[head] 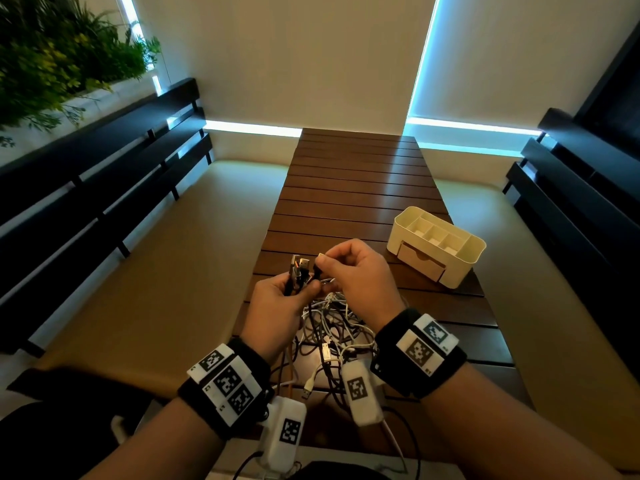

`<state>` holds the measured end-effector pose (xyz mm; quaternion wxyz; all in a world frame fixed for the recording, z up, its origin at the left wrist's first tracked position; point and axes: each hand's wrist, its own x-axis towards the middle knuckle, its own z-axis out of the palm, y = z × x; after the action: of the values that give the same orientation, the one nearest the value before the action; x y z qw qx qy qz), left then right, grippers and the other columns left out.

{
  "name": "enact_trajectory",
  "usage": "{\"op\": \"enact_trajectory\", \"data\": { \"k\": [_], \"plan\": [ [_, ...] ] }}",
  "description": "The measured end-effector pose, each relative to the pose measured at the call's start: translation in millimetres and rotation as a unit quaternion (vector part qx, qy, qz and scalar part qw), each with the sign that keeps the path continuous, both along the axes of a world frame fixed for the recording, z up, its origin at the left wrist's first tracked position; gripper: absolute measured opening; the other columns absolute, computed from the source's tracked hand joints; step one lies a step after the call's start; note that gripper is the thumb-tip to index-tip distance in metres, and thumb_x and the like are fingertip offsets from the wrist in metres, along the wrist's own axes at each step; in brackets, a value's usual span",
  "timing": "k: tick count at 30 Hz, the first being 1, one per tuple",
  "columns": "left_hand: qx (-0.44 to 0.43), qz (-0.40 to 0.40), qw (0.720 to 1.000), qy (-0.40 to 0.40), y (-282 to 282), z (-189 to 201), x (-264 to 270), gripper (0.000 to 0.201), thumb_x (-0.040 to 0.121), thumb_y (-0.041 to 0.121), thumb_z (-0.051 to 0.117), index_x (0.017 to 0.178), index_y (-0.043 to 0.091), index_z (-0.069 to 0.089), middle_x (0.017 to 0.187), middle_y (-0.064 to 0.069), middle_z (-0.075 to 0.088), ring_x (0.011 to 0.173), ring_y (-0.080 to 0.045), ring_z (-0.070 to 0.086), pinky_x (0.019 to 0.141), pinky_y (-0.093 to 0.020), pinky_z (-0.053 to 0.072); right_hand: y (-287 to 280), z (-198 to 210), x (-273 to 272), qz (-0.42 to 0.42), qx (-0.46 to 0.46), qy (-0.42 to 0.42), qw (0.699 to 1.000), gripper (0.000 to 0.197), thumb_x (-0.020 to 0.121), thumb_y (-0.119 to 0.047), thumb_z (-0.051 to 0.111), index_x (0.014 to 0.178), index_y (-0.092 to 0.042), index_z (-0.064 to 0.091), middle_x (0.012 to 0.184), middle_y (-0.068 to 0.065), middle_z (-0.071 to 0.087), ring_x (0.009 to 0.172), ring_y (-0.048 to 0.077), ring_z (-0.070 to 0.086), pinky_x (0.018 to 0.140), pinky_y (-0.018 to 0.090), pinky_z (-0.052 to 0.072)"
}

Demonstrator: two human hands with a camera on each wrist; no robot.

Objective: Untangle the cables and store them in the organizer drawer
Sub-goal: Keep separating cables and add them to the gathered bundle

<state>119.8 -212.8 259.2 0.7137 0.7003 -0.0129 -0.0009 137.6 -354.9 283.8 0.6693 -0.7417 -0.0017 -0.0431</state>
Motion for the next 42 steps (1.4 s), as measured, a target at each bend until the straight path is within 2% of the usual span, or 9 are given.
{"op": "enact_trajectory", "data": {
  "k": [5, 8, 13, 18, 21, 25, 29, 36, 42],
  "plan": [
    [0.012, -0.022, 1.0, -0.013, 3, 5, 2, 0.013, 0.094, 0.01, 0.062, 0.098, 0.002, 0.072, 0.079, -0.006, 0.074, 0.044, 0.005, 0.053, 0.047, -0.007, 0.039, 0, 2, 2, 0.013, 0.005, 0.019, 1.0, 0.013, 0.091, -0.017, 0.07, 0.097, -0.008, 0.064, 0.085, 0.006, 0.072, 0.071, 0.018, 0.072, 0.06, 0.028, 0.059],
    [0.043, -0.036, 0.998, -0.018, 3, 6, 2, 0.015, 0.097, 0.013, 0.059, 0.088, 0.006, 0.069, 0.062, 0.008, 0.067, 0.044, 0.005, 0.051, 0.048, -0.008, 0.038, 0, 1, 3, 0.024, -0.003, 0.014, 1.0, 0.012, 0.091, -0.018, 0.07, 0.097, -0.009, 0.065, 0.085, 0.007, 0.072, 0.069, 0.022, 0.071, 0.058, 0.032, 0.059],
    [0.052, -0.057, 0.997, -0.025, 0, 7, 2, 0.018, 0.1, 0.017, 0.055, 0.089, 0.009, 0.066, 0.066, 0.003, 0.064, 0.048, 0.003, 0.051, 0.049, -0.011, 0.039, -4, 3, 0, 0.042, 0.001, -0.009, 0.999, 0.014, 0.092, -0.013, 0.068, 0.1, -0.002, 0.065, 0.08, 0.001, 0.069, 0.058, -0.003, 0.062, 0.049, 0.01, 0.046],
    [0.045, -0.061, 0.996, -0.038, -1, 9, 5, 0.017, 0.099, 0.023, 0.054, 0.097, 0.011, 0.066, 0.071, -0.001, 0.067, 0.065, -0.012, 0.064, 0.061, -0.023, 0.052, -4, 1, 2, 0.04, 0.012, -0.018, 0.999, 0.016, 0.093, -0.02, 0.067, 0.101, -0.007, 0.066, 0.085, -0.002, 0.069, 0.066, -0.004, 0.064, 0.055, 0.011, 0.048],
    [0.065, -0.035, 0.995, -0.061, 2, 10, 12, 0.022, 0.101, 0.023, 0.052, 0.093, 0.01, 0.068, 0.075, -0.003, 0.07, 0.072, -0.013, 0.067, 0.068, -0.02, 0.054, -4, -9, -3, 0.04, 0.041, 0.03, 0.998, 0.018, 0.096, -0.029, 0.061, 0.104, -0.012, 0.065, 0.093, 0.001, 0.071, 0.076, 0.005, 0.068, 0.064, 0.016, 0.052],
    [0.125, -0.014, 0.989, -0.08, 6, 12, 20, 0.032, 0.104, 0.025, 0.047, 0.079, 0.011, 0.062, 0.076, -0.004, 0.065, 0.074, -0.011, 0.063, 0.064, -0.012, 0.049, -2, -33, -14, 0.098, 0.007, 0.086, 0.991, 0.029, 0.098, -0.041, 0.055, 0.103, -0.016, 0.067, 0.1, 0.006, 0.073, 0.097, 0.022, 0.07, 0.09, 0.044, 0.055],
    [-0.007, 0.004, 1.0, -0.015, 4, 15, 20, 0.029, 0.103, 0.024, 0.046, 0.088, 0.006, 0.063, 0.082, -0.006, 0.068, 0.079, -0.021, 0.068, 0.073, -0.03, 0.058, 0, -40, -19, 0.169, 0.044, 0.104, 0.979, 0.015, 0.102, -0.022, 0.051, 0.097, -0.011, 0.06, 0.081, 0.009, 0.065, 0.075, 0.026, 0.064, 0.079, 0.042, 0.053],
    [-0.189, 0.017, 0.982, 0.015, 15, 47, 22, 0.034, 0.104, 0.025, 0.042, 0.072, 0.018, 0.047, 0.059, 0.004, 0.035, 0.045, -0.009, 0.028, 0.043, -0.022, 0.024, -22, -80, -33, 0.198, -0.087, 0.132, 0.967, 0.02, 0.099, -0.033, 0.056, 0.091, -0.017, 0.065, 0.075, -0.002, 0.065, 0.073, 0.017, 0.065, 0.082, 0.043, 0.055],
    [-0.076, -0.006, 0.997, 0.017, 25, 43, 29, 0.033, 0.101, 0.02, 0.043, 0.068, 0.021, 0.042, 0.056, 0.005, 0.031, 0.045, -0.012, 0.022, 0.047, -0.029, 0.016, -45, -66, -21, 0.105, -0.127, 0.098, 0.981, 0.016, 0.1, -0.027, 0.054, 0.096, -0.016, 0.063, 0.084, -0.002, 0.061, 0.072, 0.006, 0.058, 0.079, 0.036, 0.054]
  ]
}}
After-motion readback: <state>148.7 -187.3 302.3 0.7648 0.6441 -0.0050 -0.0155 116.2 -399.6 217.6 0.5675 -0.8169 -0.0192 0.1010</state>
